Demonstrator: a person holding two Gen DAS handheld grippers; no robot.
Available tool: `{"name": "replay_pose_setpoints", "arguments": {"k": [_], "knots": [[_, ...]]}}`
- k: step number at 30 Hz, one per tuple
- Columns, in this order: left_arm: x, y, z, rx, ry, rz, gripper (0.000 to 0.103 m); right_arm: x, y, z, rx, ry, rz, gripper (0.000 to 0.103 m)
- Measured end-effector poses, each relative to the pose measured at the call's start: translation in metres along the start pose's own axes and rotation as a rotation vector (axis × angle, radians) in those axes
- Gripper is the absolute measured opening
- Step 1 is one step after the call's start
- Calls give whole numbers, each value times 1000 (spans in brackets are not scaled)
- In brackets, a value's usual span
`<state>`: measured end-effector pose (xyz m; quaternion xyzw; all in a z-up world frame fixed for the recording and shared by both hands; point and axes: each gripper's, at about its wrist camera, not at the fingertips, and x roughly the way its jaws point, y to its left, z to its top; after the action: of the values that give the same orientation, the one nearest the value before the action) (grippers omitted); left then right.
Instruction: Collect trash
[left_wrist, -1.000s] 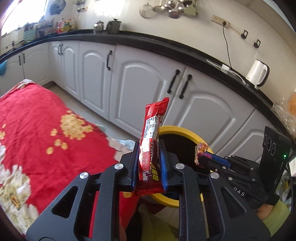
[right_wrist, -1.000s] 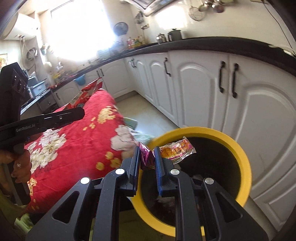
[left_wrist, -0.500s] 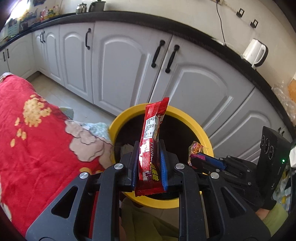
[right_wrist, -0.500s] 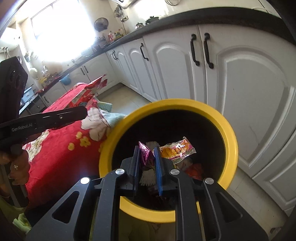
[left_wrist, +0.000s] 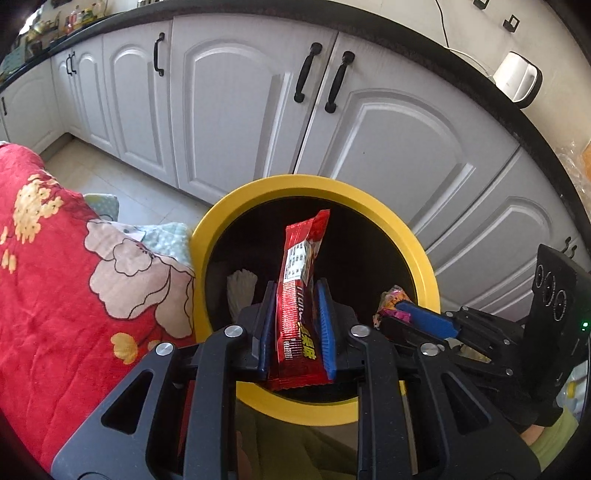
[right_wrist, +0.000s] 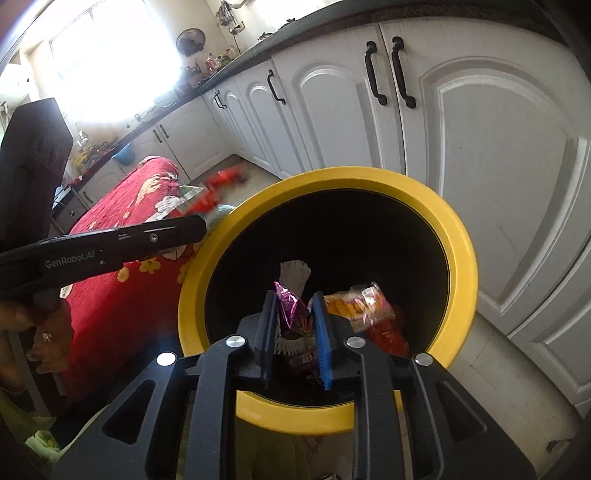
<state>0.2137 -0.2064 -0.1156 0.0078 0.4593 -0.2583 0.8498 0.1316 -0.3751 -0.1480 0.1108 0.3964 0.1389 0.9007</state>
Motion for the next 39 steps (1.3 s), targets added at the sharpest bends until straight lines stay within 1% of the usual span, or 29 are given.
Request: {"name": "replay_pose_setpoints", "arguments": {"k": [1, 2, 4, 7, 8, 9, 10, 13, 14, 16, 18, 20, 21, 24, 27, 28, 33, 37, 39], "knots": [[1, 0, 1, -1, 1, 2, 29, -1, 0, 0, 0, -2, -1, 25], [1, 1, 0, -3, 2, 5, 33, -2, 1, 0, 1, -3, -1, 26], [-2, 3, -1, -6, -1, 6, 45, -4, 0, 0, 6, -8, -7, 32], [-9, 9, -3, -13, -10, 21, 55, -10, 1, -1, 5, -22, -13, 41], [-12, 11, -4, -17, -14, 24, 58, -13, 1, -2, 5, -28, -18, 42], [-15, 12, -5, -19, -18, 26, 64, -15, 1, -2, 4, -30, -19, 43], [-18, 13, -6, -20, -23, 31, 67, -17, 2, -2, 3, -32, -21, 47], [-28, 17, -9, -19, -37, 45, 83, -25, 5, -4, -3, -41, -31, 54], [-32, 18, -10, -23, -43, 53, 85, -28, 7, -5, -7, -45, -32, 55], [-38, 20, -12, -30, -52, 56, 90, -33, 10, -6, -15, -52, -39, 61], [-46, 22, -15, -34, -60, 66, 92, -37, 13, -6, -17, -58, -40, 66], [-54, 24, -19, -36, -72, 80, 92, -43, 17, -6, -19, -70, -42, 67], [-59, 25, -20, -37, -82, 86, 92, -46, 20, -6, -22, -74, -43, 69], [-75, 28, -28, -45, -121, 114, 92, -56, 30, -5, -34, -99, -52, 85], [-96, 32, -36, -60, -166, 134, 92, -69, 46, -5, -60, -134, -50, 90], [-105, 32, -39, -63, -186, 143, 92, -74, 52, -5, -71, -149, -55, 95], [-141, 31, -62, -54, -285, 216, 92, -98, 83, -6, -121, -240, -94, 97], [-164, 32, -83, -67, -345, 261, 92, -115, 110, -14, -188, -329, -153, 97], [-179, 33, -97, -75, -387, 292, 92, -124, 119, -20, -199, -375, -173, 97]]}}
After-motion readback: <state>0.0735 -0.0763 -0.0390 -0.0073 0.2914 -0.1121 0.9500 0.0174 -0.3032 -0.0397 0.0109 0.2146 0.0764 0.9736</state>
